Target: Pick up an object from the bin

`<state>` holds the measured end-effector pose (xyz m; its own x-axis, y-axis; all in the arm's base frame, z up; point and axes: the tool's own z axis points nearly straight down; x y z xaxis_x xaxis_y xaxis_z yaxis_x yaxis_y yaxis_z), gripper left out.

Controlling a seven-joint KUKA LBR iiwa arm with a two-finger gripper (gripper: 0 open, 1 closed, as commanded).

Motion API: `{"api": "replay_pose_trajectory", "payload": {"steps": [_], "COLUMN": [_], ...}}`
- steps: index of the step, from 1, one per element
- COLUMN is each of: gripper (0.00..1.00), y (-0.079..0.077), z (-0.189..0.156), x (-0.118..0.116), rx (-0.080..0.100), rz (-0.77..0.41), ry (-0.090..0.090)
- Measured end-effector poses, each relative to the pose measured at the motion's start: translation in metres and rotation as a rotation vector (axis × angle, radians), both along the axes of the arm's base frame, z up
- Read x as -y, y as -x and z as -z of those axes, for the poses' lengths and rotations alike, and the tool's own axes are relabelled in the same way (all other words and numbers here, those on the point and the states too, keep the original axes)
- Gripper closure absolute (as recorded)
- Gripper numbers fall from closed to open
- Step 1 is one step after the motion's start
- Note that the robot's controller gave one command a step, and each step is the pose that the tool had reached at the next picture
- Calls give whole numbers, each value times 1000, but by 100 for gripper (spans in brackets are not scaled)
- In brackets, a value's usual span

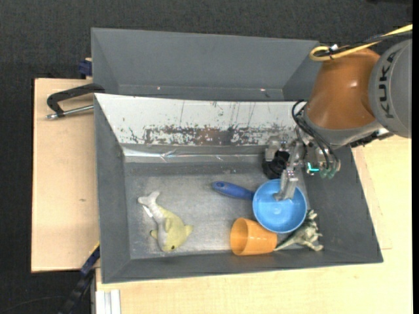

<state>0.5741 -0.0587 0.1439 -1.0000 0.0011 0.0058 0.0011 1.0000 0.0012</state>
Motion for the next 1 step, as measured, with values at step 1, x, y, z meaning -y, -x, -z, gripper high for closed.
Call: {"api": "replay_pose_trajectory", "payload": {"steps": [1], "gripper": [0], "y": [60], "z": [75], "x": [13], "rx": [2], "rz": [-314], "ry": [-2]}}
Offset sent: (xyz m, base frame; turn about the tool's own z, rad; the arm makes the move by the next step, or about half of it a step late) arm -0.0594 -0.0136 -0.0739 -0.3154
